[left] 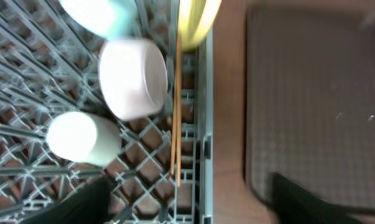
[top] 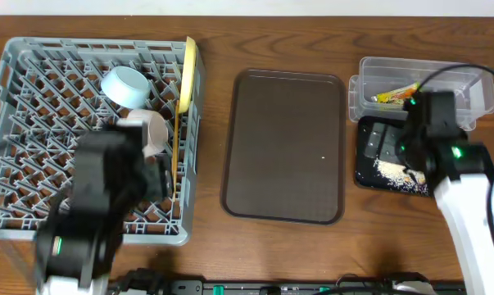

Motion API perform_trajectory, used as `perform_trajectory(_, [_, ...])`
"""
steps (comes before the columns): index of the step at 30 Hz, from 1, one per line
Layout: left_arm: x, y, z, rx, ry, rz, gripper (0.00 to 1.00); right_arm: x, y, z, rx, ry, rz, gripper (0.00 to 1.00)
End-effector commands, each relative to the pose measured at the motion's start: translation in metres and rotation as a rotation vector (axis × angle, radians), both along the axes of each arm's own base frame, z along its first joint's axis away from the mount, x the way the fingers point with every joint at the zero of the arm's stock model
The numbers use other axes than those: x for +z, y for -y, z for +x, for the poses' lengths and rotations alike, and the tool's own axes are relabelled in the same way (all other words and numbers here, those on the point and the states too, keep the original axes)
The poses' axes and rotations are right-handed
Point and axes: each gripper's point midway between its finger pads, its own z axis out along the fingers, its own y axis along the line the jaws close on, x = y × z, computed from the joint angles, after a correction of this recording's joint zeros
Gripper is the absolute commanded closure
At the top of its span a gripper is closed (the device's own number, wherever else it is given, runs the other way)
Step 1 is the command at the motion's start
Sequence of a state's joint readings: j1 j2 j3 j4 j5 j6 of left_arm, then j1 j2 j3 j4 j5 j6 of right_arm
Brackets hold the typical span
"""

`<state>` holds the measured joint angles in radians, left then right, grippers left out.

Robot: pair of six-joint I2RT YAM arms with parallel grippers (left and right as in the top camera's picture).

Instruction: Sort waste into correct bins and load items into the dishwasher

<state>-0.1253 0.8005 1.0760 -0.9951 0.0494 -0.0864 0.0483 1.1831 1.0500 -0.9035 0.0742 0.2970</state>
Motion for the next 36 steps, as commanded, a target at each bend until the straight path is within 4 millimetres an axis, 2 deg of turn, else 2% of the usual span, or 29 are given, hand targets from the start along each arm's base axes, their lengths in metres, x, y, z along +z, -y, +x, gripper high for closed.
perform_trajectory(1, [0.004, -0.005, -0.020, 0.020, 0.086, -0.009, 0.09, 0.008, 0.003, -0.022, -0.017, 0.073, 0.010, 0.01])
perform_trajectory(6, [0.027, -0.008, -0.039, 0.020, 0.221, -0.027, 0.08, 0.021, 0.005, -0.049, -0.019, 0.128, 0.010, 0.01])
perform_trajectory(10, [0.031, -0.009, -0.048, 0.020, 0.253, -0.031, 0.08, 0.020, 0.006, -0.074, -0.019, 0.092, 0.008, 0.01])
perform_trajectory(14, [0.031, -0.009, -0.048, 0.020, 0.251, -0.031, 0.08, 0.015, 0.006, -0.087, -0.019, 0.046, 0.006, 0.01])
perform_trajectory(29, [0.031, -0.009, -0.048, 0.020, 0.251, -0.031, 0.07, 0.013, 0.012, -0.090, -0.011, 0.031, -0.040, 0.01])
perform_trajectory(36, [0.031, -0.009, -0.048, 0.020, 0.251, -0.031, 0.07, 0.028, 0.011, -0.086, -0.001, 0.146, -0.043, 0.01])
